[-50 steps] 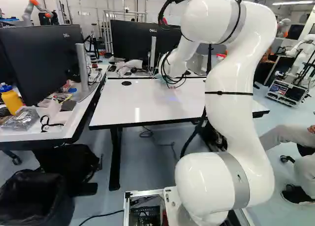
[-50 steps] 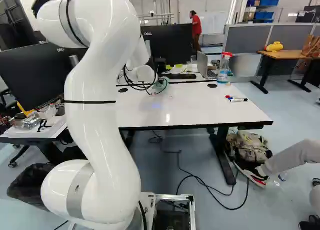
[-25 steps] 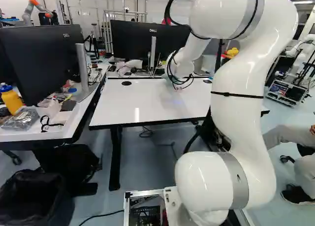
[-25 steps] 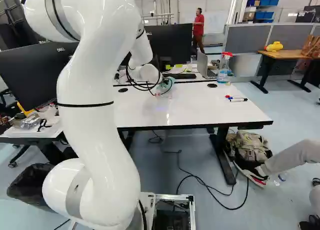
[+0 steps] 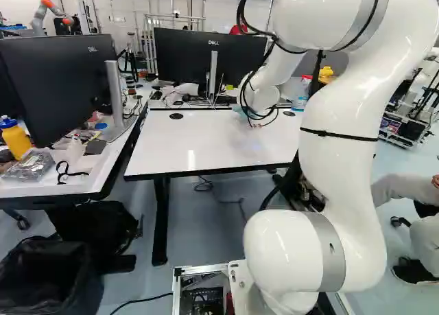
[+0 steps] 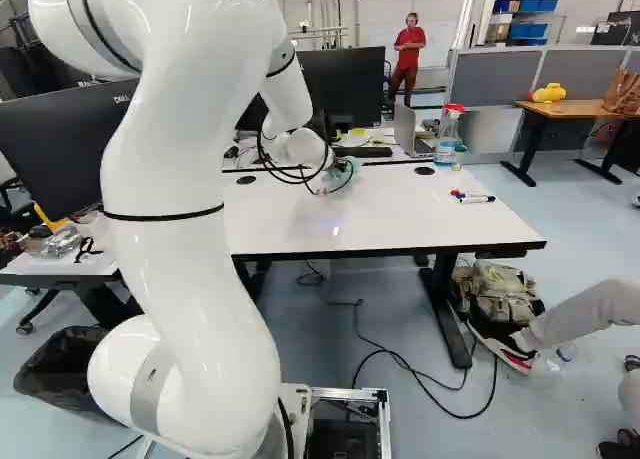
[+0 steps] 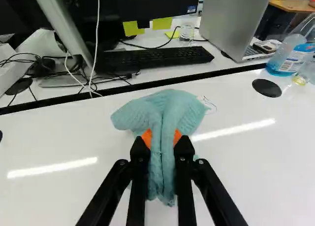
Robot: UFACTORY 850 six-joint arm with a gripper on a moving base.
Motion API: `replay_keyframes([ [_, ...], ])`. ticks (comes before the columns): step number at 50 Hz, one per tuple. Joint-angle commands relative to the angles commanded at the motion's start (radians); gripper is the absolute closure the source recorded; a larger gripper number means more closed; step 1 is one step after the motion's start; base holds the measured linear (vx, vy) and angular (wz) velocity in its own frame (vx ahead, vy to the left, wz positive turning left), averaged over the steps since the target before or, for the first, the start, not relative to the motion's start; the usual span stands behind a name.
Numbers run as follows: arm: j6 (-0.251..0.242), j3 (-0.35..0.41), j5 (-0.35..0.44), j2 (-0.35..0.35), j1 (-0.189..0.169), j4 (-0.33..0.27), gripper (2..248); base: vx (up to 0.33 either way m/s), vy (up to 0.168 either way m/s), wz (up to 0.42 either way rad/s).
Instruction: Clean the table with the green towel
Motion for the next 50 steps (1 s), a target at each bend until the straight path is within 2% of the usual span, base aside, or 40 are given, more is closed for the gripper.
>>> replay_keyframes([
  [50,0.000,0.003,-0.104,0.002,-0.002,0.000,190,0.000,0.000,0.000],
])
